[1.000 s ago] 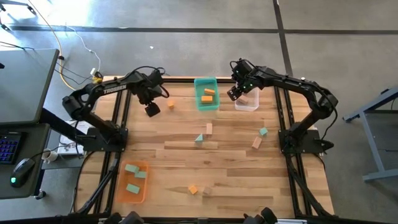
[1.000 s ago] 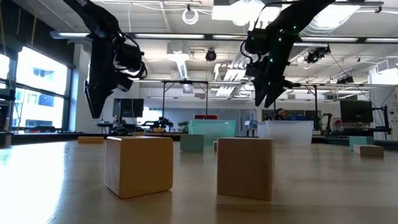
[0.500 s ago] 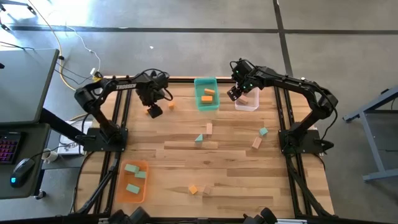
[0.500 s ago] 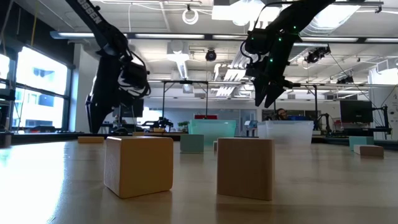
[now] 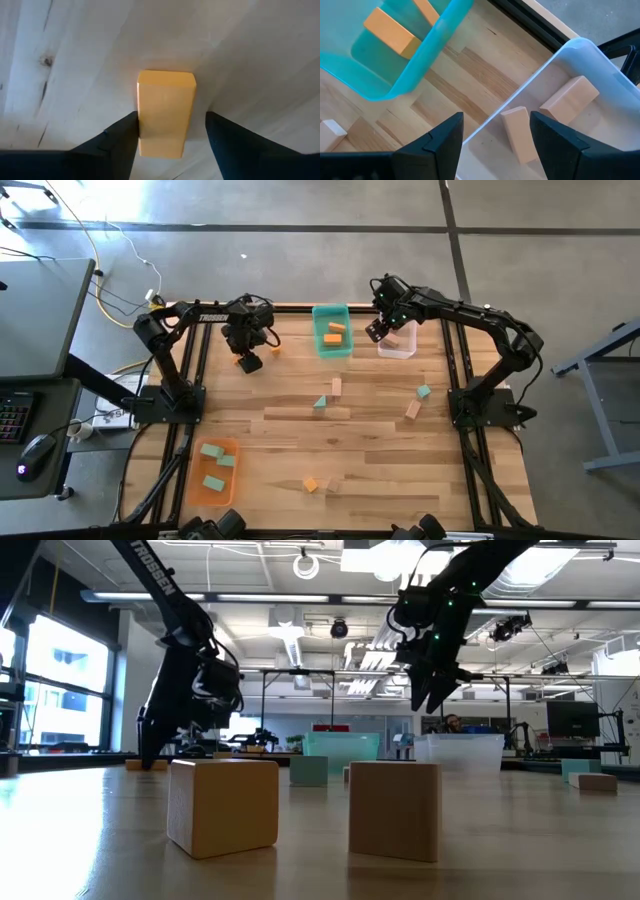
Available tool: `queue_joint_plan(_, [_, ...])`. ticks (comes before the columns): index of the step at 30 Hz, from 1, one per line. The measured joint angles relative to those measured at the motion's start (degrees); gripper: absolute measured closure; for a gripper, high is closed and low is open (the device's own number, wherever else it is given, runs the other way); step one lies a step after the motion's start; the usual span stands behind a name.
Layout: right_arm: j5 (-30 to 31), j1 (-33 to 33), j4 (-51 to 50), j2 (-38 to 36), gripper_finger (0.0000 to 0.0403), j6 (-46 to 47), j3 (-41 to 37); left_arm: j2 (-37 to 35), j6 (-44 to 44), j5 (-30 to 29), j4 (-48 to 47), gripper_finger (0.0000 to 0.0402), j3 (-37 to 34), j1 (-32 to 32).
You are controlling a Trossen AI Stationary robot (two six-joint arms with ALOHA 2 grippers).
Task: Sort & place blocks by color
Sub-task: Put the yellow block into the blue bin
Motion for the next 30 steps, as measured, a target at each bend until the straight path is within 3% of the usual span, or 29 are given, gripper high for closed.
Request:
queue_joint_plan(8, [-0.01,0.01,-1.59,-0.02,0.0187,-0.04,0.00,-0.36,1.46,0.31,0.16,0.0301,-0.02,-0.01])
queue_joint_plan(17, [0.17,3.27,-2.10,-0.02,0.0187,-1.09,0.00,-1.80,1.49,-0.58,1.34,0.0304,-0.24,-2.47])
queue_joint_plan(25, [7.07,7.32,-2.64,-1.58,0.0187,-0.62,0.00,-8.28,-0.82,-0.31,1.18,0.0304,-0.20,-5.92])
queue_joint_plan(30, [7.36,9.62,-2.85,-5.41,0.0187,0.33,0.00,-13.95,-2.67,-0.04,2.47,0.0304,-0.20,-7.77])
